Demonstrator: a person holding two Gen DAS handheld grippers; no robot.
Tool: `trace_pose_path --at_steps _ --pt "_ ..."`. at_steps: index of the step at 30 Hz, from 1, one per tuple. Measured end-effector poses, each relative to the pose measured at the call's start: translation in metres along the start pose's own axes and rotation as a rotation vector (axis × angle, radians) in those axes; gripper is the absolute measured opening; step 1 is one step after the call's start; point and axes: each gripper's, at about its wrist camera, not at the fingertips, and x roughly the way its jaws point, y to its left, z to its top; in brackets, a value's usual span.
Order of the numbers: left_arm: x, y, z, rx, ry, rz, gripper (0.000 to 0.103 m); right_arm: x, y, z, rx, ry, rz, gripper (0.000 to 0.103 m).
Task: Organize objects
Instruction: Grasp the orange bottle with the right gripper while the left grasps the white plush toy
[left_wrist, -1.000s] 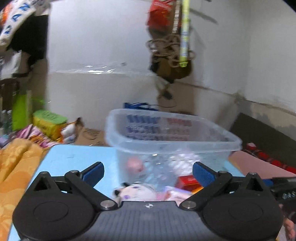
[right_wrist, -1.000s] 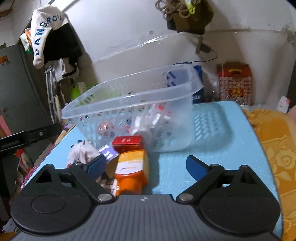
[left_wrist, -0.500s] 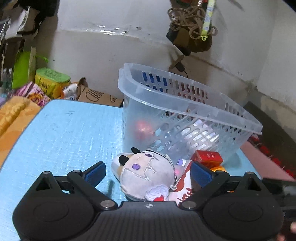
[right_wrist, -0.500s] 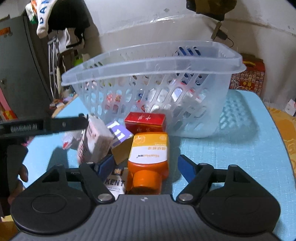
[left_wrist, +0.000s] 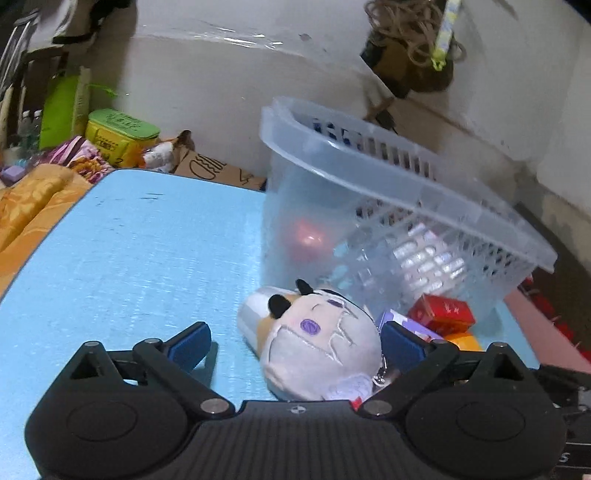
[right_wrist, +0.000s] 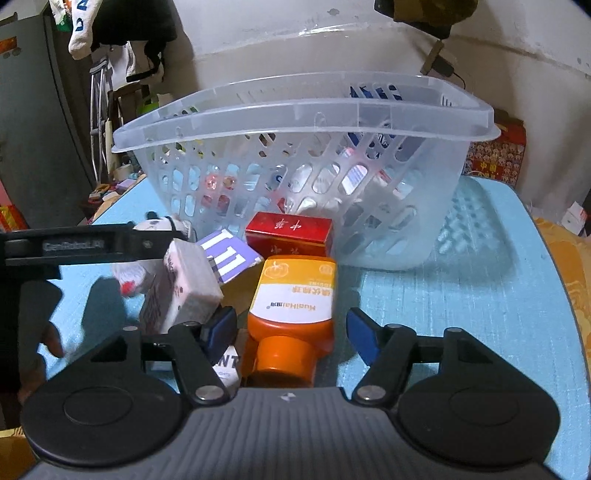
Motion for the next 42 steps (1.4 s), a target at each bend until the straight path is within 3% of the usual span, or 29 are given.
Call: trace_pose_path --at_steps 7,8,13,16,18,22,25,32,39,42 --pt "0.0 -0.008 -0.002 0.041 -0.018 -0.022 0.096 0.0 0.001 -0.001 -0.027 -0.003 0.009 0.062" --pt "-0.004 -0.006 -0.003 0.038 -0.029 -0.02 0.086 0.0 0.001 -0.001 -0.027 -0.005 0.007 0.058" --pt "-0.013 0.013 -0.001 -0.028 -0.035 0.026 0.086 0.0 -0.001 0.0 -0.023 -0.009 -0.003 0.056" --pt "-0.004 0.006 -0.007 0.023 0.021 -0.008 0.086 0.0 0.001 0.0 -0.036 -0.012 -0.007 0.057" --pt "-0.003 -0.007 -0.013 0.112 0.021 0.021 0.086 0.0 0.001 0.0 -0.032 -0.012 -0.005 0.057" --pt "-0.007 -0.008 -0.012 0.112 0.031 -0.029 0.067 0.0 -0.001 0.0 -0.032 -0.013 0.001 0.055" --pt "-0.016 -0.01 -0.012 0.143 -0.015 0.039 0.067 -0.004 -0.004 0.0 -0.044 -0.009 -0.006 0.054" --pt "-0.035 -0.014 -0.005 0.157 -0.091 0.04 0.067 -0.034 -0.02 0.001 -0.021 -0.099 -0.023 0.054" --pt "-0.046 -0.025 -0.007 0.195 -0.131 0.029 0.067 -0.04 -0.037 0.001 0.042 -0.109 -0.003 0.054" --pt "-0.053 -0.027 -0.006 0.204 -0.154 0.022 0.067 -0.054 -0.044 -0.001 0.064 -0.157 0.021 0.054"
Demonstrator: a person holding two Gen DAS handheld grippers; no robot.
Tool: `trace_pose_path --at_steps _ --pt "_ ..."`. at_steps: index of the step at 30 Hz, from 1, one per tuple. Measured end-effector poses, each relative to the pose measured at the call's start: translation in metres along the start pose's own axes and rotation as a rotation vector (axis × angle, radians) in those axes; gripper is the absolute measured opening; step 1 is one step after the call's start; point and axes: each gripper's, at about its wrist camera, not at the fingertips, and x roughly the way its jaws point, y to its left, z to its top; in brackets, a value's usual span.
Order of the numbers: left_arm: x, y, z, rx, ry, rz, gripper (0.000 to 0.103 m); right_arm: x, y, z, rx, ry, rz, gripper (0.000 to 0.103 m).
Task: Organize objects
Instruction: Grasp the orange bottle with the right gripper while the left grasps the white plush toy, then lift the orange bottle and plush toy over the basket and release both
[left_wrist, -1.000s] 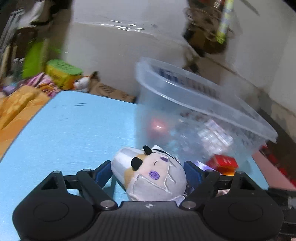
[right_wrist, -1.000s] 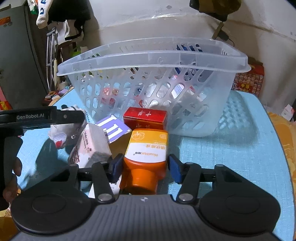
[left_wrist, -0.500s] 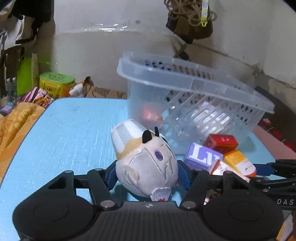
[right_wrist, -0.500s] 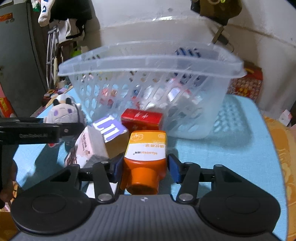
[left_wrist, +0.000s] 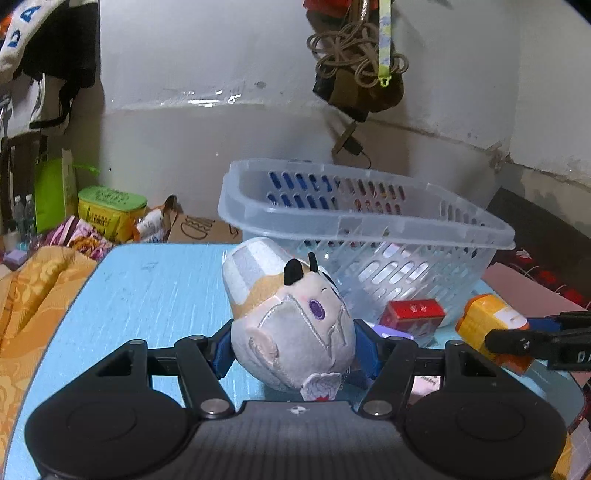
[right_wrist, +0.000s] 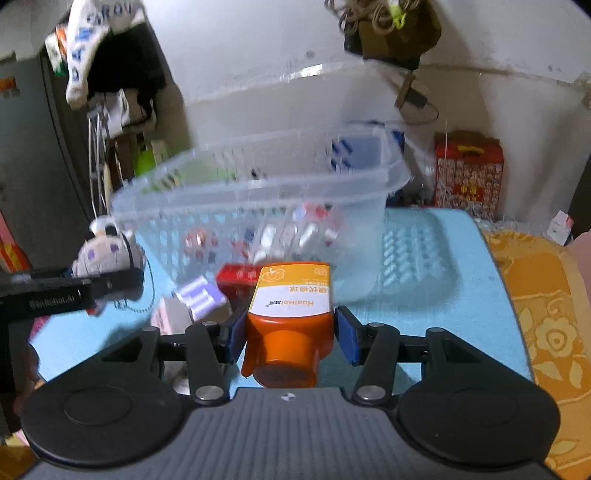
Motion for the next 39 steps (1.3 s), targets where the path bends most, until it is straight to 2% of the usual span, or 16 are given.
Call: trace_pose_path --at_steps 4,9,16,21,30,34,39 --pt "-0.013 0.001 0.004 -0.01 -0.041 -0.018 0.067 -0.026 -0.009 0.006 0.04 -0.1 0.048 0.054" --pt "-0.019 0.002 0.007 -0.019 -0.067 -0.024 0.067 -0.039 -0.016 0.011 0.068 -0.162 0.085 0.054" --pt "-0.022 0.003 0.009 -0.028 -0.087 -0.033 0.066 -0.042 -0.022 0.012 0.083 -0.182 0.115 0.054" --pt "-0.038 -0.004 0.014 0.002 -0.168 -0.033 0.066 -0.046 -0.023 0.01 0.082 -0.189 0.116 0.054" --pt "-0.027 0.004 0.009 -0.019 -0.107 -0.032 0.066 -0.044 -0.022 0.011 0.078 -0.181 0.115 0.054" --pt "-0.043 0.004 0.011 -0.008 -0.165 -0.047 0.066 -0.048 -0.019 0.011 0.055 -0.209 0.105 0.054" --pt "-0.069 0.001 0.029 -0.017 -0.28 -0.077 0.066 -0.063 -0.013 0.022 0.013 -0.304 0.073 0.054"
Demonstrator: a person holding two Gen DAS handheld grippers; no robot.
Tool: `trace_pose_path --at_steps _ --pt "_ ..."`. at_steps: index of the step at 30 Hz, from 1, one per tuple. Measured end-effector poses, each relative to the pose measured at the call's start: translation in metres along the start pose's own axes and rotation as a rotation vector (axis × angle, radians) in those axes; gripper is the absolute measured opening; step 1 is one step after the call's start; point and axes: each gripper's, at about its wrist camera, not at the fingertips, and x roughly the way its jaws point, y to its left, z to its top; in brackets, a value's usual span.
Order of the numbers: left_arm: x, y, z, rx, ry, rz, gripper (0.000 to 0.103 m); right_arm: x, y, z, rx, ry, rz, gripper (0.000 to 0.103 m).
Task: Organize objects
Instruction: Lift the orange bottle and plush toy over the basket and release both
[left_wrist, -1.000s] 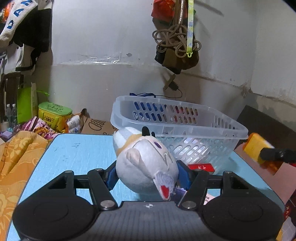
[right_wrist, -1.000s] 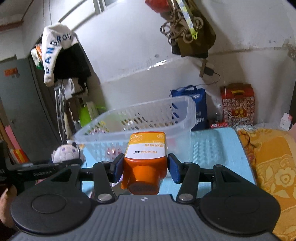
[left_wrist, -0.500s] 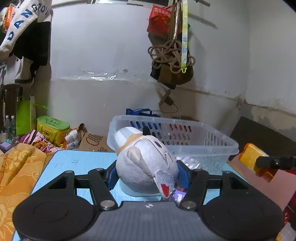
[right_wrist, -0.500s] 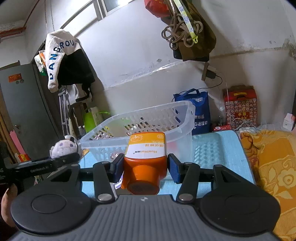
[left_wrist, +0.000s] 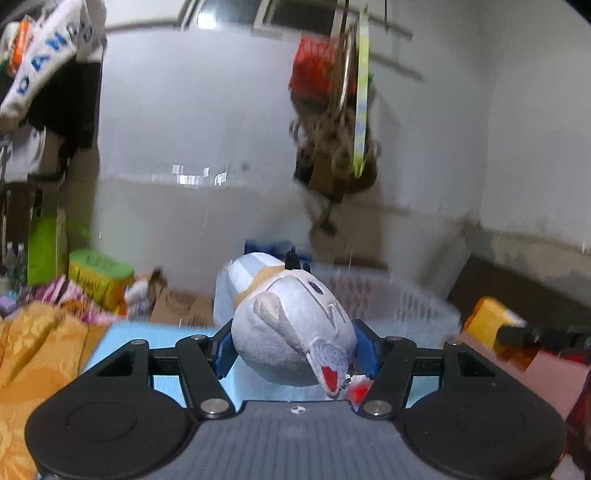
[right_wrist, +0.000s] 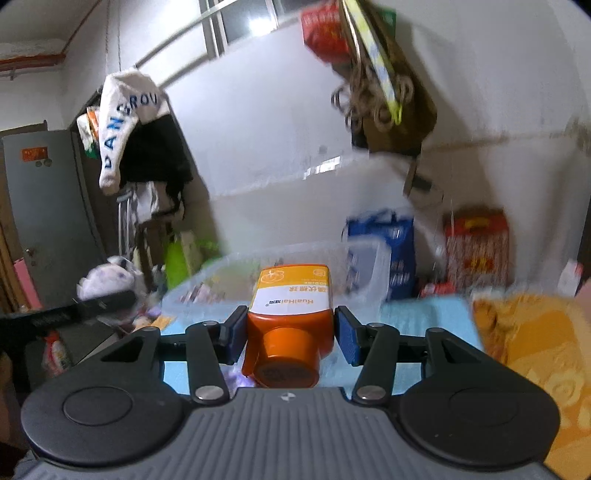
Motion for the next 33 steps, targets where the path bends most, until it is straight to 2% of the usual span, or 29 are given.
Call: trace_pose_path --at_steps 4,7,9,12,16,18,19,20,22,24,27,29,33 --pt "0.002 -0.004 0.036 -0.035 -0.062 -0.012 0.066 0.011 0.009 0.031 -0.049 -0.058 -0.03 0.054" --pt "0.029 -0.01 0.064 -0.067 -0.046 -0.041 0.066 0.041 0.017 0.059 -0.086 -0.063 -0.046 0.054" --pt "0.055 -0.017 0.076 -0.058 -0.023 -0.023 0.066 0.067 0.017 0.07 -0.106 -0.047 -0.062 0.054" --pt "0.096 -0.016 0.077 -0.078 0.054 0.005 0.066 0.107 0.01 0.071 -0.112 0.012 -0.089 0.054" --pt "0.138 -0.008 0.062 -0.097 0.136 0.036 0.066 0.143 -0.001 0.057 -0.123 0.068 -0.125 0.054" --pt "0.145 -0.001 0.056 -0.117 0.131 0.03 0.067 0.152 -0.004 0.053 -0.136 0.089 -0.131 0.055" --pt "0.148 0.001 0.053 -0.12 0.127 0.037 0.072 0.156 -0.004 0.053 -0.152 0.102 -0.139 0.059" --pt "0.149 0.004 0.052 -0.12 0.114 0.042 0.088 0.155 -0.003 0.052 -0.168 0.082 -0.159 0.078" --pt "0.145 0.008 0.05 -0.125 0.08 0.056 0.103 0.137 0.0 0.048 -0.185 -0.041 -0.221 0.103" --pt "0.134 0.009 0.052 -0.123 0.042 0.054 0.103 0.115 0.004 0.047 -0.177 -0.122 -0.208 0.103" --pt "0.111 0.001 0.053 -0.085 0.021 0.043 0.103 0.085 0.009 0.046 -0.109 -0.111 -0.172 0.103" --pt "0.089 -0.006 0.045 -0.053 0.015 0.015 0.103 0.057 0.014 0.033 -0.061 -0.122 -0.128 0.103" --pt "0.059 -0.021 -0.003 0.046 0.09 -0.038 0.103 0.028 0.016 -0.005 -0.019 -0.082 -0.121 0.103"
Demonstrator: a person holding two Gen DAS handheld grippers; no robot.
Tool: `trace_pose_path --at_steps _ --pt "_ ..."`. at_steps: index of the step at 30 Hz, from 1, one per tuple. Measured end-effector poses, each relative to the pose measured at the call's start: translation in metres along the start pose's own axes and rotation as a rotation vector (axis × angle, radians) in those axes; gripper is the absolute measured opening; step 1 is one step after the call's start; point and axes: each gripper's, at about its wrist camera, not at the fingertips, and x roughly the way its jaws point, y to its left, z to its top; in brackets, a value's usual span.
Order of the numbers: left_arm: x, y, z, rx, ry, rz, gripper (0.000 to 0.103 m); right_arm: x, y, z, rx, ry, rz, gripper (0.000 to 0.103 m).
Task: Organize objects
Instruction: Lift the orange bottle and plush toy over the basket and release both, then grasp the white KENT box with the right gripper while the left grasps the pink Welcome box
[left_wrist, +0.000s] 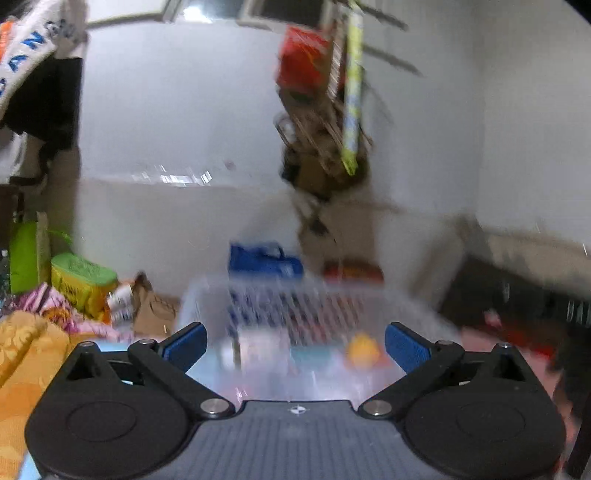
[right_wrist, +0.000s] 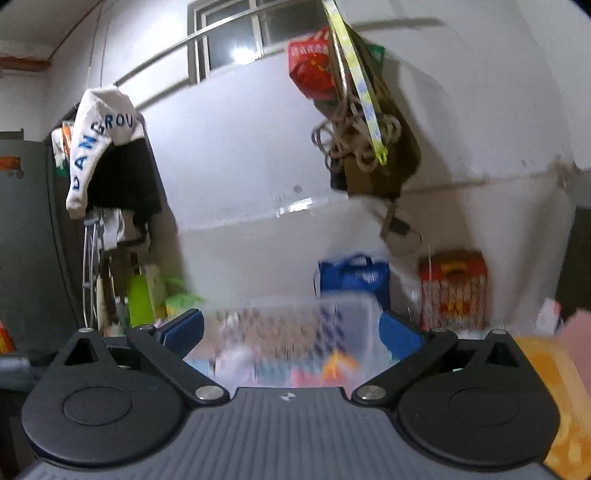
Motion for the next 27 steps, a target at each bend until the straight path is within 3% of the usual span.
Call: trace_pose_path --at_steps 4,8,12,13,15,16,17,24,27 --pt "0.002 -0.009 -0.046 0.104 0.165 -0.024 0.102 0.001 -0.009 -0.026 0.053 0.129 -0.031 0.103" --pt "0.007 -0.01 -0.059 0.138 0.223 -0.017 0.1 0.005 -0.011 -0.033 0.019 0.179 -0.068 0.103" --pt "0.016 -0.016 -0.071 0.172 0.295 -0.068 0.098 0.013 -0.007 -0.034 0.031 0.24 -0.057 0.103" --pt "0.019 -0.018 -0.075 0.178 0.316 -0.081 0.096 0.015 -0.005 -0.036 0.013 0.258 -0.058 0.103" --pt "0.024 -0.016 -0.082 0.166 0.358 -0.092 0.082 0.019 0.002 -0.04 -0.027 0.291 -0.067 0.103" --pt "0.025 -0.012 -0.083 0.131 0.362 -0.12 0.074 0.017 0.005 -0.045 -0.043 0.303 -0.067 0.103" --pt "0.025 -0.007 -0.083 0.109 0.367 -0.138 0.06 0.019 0.008 -0.047 -0.058 0.317 -0.064 0.103" --pt "0.02 0.019 -0.081 0.059 0.35 -0.048 0.06 0.027 0.031 -0.068 -0.113 0.435 0.035 0.103" --pt "0.019 0.033 -0.079 0.026 0.347 -0.006 0.06 0.032 0.048 -0.076 -0.162 0.506 0.089 0.086"
